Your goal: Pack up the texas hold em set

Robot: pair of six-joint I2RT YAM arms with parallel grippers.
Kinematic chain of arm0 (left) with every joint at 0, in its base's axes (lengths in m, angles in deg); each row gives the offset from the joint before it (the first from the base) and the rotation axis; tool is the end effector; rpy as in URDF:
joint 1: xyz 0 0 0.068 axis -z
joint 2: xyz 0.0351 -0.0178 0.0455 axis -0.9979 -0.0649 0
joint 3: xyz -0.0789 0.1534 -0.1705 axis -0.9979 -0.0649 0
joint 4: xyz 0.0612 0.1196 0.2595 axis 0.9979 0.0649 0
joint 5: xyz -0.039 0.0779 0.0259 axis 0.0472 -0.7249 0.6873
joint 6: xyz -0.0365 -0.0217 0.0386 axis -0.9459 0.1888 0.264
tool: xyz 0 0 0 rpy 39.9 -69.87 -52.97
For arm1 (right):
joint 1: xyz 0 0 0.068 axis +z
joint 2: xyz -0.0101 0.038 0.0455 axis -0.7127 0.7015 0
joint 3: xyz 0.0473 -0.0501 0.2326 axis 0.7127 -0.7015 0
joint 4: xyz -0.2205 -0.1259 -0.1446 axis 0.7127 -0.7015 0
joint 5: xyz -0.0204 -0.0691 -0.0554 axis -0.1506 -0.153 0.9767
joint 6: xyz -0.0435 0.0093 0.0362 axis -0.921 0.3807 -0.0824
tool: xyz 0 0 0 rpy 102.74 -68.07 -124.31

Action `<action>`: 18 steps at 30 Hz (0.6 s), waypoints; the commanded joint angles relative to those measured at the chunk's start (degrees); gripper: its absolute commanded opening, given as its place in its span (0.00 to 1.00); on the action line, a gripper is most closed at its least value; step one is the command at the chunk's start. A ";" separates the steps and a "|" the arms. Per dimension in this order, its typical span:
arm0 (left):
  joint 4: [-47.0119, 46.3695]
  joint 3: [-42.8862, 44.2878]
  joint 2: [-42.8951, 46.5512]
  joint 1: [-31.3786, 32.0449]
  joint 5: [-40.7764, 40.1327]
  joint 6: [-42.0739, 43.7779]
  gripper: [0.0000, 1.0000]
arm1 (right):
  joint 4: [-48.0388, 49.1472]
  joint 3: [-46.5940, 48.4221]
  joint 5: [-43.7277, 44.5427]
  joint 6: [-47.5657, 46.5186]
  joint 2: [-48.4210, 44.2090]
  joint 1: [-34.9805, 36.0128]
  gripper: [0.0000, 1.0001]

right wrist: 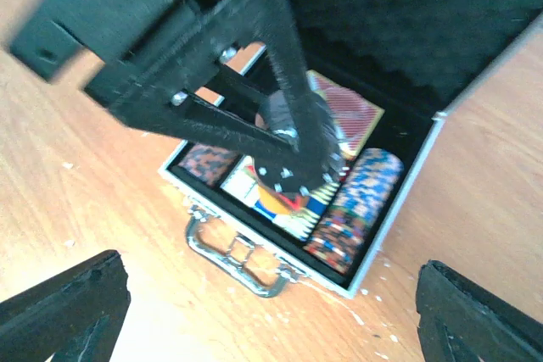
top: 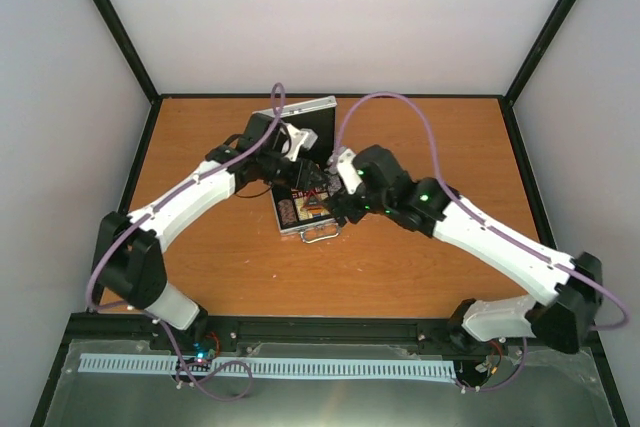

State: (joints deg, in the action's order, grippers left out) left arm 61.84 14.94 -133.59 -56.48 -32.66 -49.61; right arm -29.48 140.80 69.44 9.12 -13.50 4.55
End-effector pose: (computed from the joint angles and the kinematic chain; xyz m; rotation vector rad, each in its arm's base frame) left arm 0.3018 -0.2003 0.2442 0.5628 2.4291 -1.1308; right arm 0.2134 0.2520 0.2856 -0.9926 2.1298 0.3900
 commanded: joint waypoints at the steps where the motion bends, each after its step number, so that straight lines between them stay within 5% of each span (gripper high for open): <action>1: -3.75 5.20 -6.40 0.39 -9.80 12.67 0.10 | 1.03 -3.25 2.96 3.01 -5.95 -3.99 0.92; 18: -11.84 14.76 -24.33 0.47 -21.97 31.86 0.13 | 0.97 -11.37 3.99 15.03 -10.83 -18.69 0.92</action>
State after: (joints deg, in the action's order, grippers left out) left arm 52.77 26.15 -155.69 -56.48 -52.04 -23.21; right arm -29.15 130.72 73.04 19.24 -22.61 -13.27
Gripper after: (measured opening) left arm 0.355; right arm 0.920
